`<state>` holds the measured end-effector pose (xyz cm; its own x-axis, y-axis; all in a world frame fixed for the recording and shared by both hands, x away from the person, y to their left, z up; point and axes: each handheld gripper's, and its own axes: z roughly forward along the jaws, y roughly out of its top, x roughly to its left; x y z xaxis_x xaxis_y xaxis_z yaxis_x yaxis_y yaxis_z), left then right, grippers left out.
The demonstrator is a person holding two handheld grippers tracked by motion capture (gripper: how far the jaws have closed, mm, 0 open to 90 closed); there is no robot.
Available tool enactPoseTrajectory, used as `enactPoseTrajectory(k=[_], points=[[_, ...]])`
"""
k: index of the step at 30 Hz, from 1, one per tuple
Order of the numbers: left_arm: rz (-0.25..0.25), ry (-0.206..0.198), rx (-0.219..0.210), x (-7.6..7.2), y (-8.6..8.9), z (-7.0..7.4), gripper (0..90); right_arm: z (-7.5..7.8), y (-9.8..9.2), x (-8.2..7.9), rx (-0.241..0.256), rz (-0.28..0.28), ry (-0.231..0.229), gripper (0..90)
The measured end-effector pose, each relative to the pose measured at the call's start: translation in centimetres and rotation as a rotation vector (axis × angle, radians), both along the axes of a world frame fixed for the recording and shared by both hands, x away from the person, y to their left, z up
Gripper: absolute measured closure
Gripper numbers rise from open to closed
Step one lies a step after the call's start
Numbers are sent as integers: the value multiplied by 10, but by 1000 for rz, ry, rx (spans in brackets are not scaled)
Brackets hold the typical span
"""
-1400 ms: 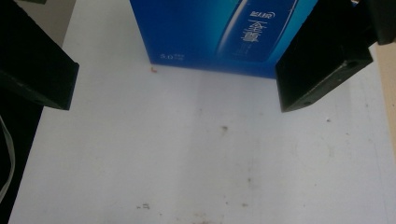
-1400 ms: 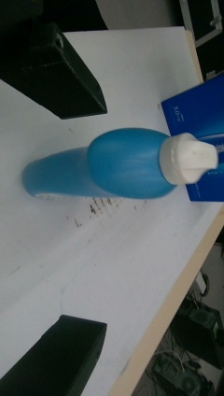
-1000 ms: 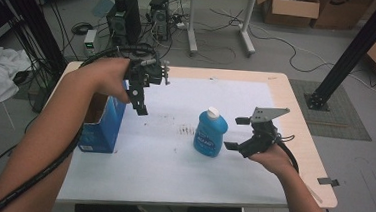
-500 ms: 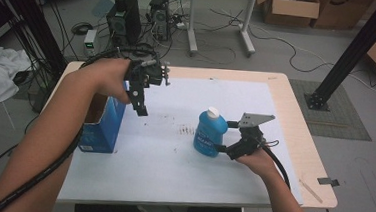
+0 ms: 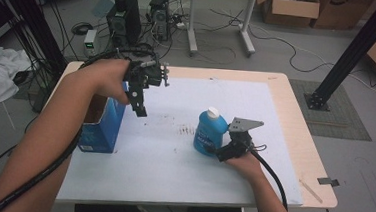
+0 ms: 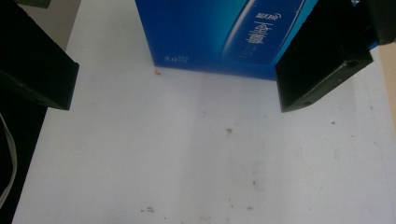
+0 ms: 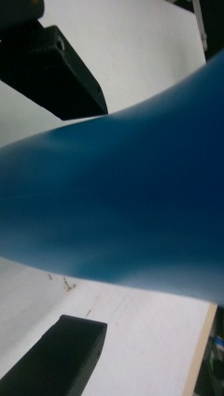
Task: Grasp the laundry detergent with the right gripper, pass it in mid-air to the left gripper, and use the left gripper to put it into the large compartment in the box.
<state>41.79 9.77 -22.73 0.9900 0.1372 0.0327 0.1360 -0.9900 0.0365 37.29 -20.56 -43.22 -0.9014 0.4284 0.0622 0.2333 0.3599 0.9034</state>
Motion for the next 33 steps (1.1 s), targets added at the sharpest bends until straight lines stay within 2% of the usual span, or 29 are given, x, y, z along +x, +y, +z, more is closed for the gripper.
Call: enactPoseTrajectory(k=[6, 9, 16, 25, 33], points=[[10, 0, -2, 0, 5, -1, 1, -12, 6, -4, 23, -21, -32, 0], [9, 6, -1, 1, 6, -4, 1, -12, 6, -4, 36, -33, -43, 1], [7, 8, -2, 3, 4, -6, 1, -11, 7, -6, 32, -26, -72, 119], [1, 11, 3, 4, 0, -6, 1, -8, 5, -5, 22, -29, -77, 175], [2, 11, 4, 5, 0, -7, 1, -5, 4, -6, 33, -25, -80, 239]])
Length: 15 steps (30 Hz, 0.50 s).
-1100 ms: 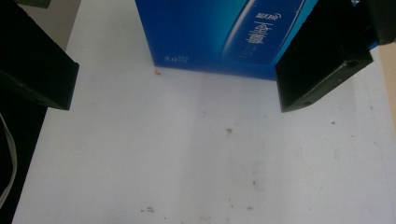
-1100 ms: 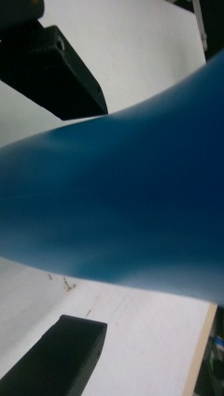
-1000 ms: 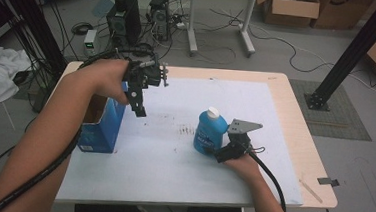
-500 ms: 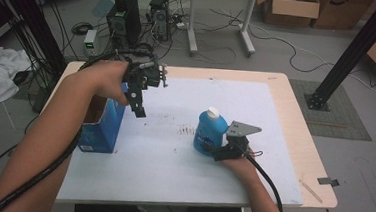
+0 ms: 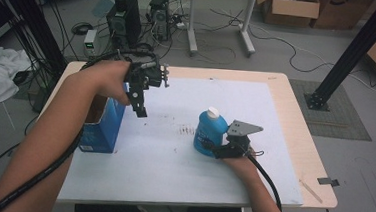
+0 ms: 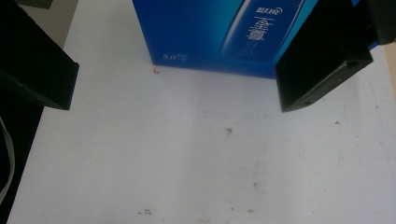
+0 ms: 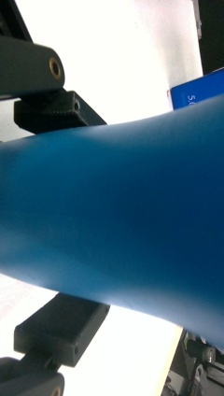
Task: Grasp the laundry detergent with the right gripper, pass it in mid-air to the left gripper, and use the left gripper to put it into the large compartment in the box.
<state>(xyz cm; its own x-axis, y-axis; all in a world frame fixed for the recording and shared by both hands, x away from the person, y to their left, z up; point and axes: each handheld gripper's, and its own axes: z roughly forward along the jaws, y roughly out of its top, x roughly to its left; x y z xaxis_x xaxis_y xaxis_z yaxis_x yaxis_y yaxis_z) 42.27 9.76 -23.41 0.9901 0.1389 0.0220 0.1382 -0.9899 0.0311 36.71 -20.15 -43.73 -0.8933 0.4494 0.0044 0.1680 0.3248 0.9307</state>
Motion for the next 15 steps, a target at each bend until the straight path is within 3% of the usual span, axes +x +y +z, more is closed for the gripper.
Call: enactPoseTrajectory(k=[15], points=[[3, 0, 1, 0, 1, 0, 1, 1, 1, -1, 3, 31, -2, 349]])
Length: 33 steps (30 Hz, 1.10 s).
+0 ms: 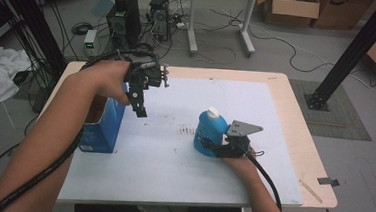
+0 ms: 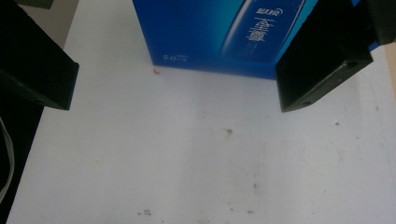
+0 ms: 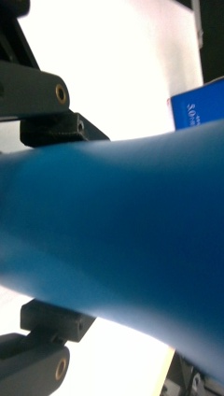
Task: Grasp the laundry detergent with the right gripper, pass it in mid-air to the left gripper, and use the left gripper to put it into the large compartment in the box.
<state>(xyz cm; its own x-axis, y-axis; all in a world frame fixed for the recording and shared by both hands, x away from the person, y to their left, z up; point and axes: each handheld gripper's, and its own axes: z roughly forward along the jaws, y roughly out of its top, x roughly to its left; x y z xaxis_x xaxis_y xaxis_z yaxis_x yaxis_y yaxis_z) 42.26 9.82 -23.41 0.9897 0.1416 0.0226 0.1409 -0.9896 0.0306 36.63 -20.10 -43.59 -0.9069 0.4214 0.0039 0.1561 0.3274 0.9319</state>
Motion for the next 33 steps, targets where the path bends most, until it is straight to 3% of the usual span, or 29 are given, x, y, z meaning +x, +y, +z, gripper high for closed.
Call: enactPoseTrajectory(k=[16, 26, 33], points=[[2, 2, 2, 1, 1, -2, 1, 1, 1, 0, 16, 18, 0, 416], [-9, 9, 2, 0, -4, -5, 1, 3, 1, 0, 0, 20, -10, 461], [-27, 13, 18, -3, -6, -5, 1, 19, 2, -2, -13, 68, -10, 468]])
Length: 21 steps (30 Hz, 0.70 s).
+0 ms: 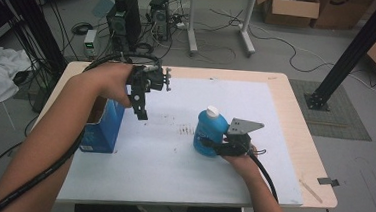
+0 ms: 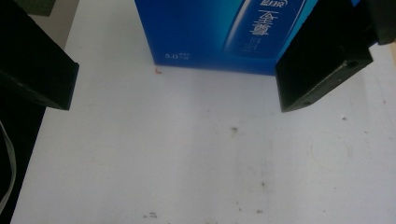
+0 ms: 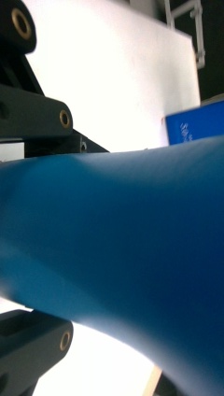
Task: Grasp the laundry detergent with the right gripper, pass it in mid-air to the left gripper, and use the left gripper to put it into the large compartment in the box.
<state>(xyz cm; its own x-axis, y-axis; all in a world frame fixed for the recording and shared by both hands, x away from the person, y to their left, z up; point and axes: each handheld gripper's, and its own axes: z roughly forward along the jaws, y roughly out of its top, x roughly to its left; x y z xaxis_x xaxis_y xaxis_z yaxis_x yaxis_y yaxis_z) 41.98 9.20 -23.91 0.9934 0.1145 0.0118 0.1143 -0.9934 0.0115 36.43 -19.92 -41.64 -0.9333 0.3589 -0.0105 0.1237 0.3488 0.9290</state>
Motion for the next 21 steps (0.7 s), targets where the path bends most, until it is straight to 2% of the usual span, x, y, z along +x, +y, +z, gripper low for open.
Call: enactPoseTrajectory(k=[4, 10, 14, 21], points=[[-14, -6, -3, -4, -2, 5, 1, 19, 2, -4, -8, 35, -22, 469], [-52, -15, 2, -15, -10, 11, 1, 43, 14, -12, -23, 123, -41, 470], [-83, -16, 12, -25, -18, 13, 0, 46, 27, -19, -34, 186, -41, 471], [-132, -10, 7, -44, -29, 13, 1, 37, 53, -28, -46, 262, -17, 473]])
